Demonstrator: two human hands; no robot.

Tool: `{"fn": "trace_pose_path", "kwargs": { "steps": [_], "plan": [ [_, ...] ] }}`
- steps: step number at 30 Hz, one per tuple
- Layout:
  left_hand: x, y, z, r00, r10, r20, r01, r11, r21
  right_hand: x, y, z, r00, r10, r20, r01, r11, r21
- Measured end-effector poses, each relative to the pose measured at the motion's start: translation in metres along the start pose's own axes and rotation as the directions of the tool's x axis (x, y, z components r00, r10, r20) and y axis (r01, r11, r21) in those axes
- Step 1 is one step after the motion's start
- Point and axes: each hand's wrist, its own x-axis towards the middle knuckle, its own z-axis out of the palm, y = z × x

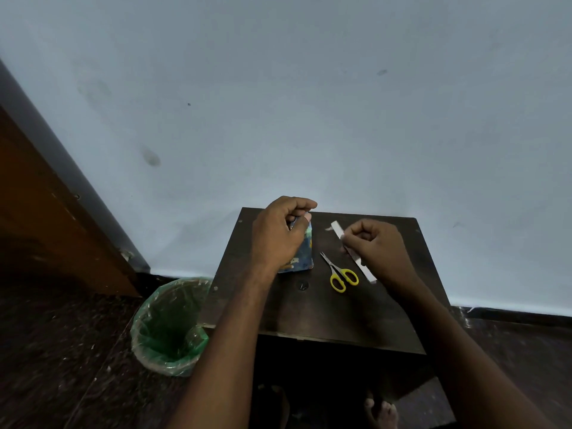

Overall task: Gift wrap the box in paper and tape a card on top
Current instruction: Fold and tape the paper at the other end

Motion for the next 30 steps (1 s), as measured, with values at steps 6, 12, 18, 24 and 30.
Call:
{"fn": "trace_pose_path", "kwargs": {
  "steps": [6,12,18,24,30],
  "plan": [
    [-0.001,0.003,-0.007,0.991,0.034,0.129,-0.031,0.999,-0.028,-0.006,-0.013,0.009,0.997,-0.074,0.009,0.065,0.926,0.373],
    [-0.002,0.013,-0.011,0.997,-0.045,0.063,0.052,0.991,-0.12,-0.009,-0.019,0.018,0.998,-0.069,0.007,0.053,0.833,0.551],
    [-0.002,0.015,-0.01,0.992,-0.121,0.046,0.129,0.957,-0.259,-0.013,-0.02,0.023,0.99,-0.137,0.023,0.103,0.832,0.546],
    [-0.001,0.019,-0.01,0.98,-0.183,0.073,0.197,0.921,-0.336,-0.015,-0.017,0.034,0.937,-0.316,-0.151,0.343,0.913,0.22],
    [0.001,0.013,-0.01,0.974,-0.201,0.106,0.226,0.902,-0.367,-0.017,-0.016,0.038,0.847,-0.483,-0.222,0.479,0.875,-0.075]
  ]
}}
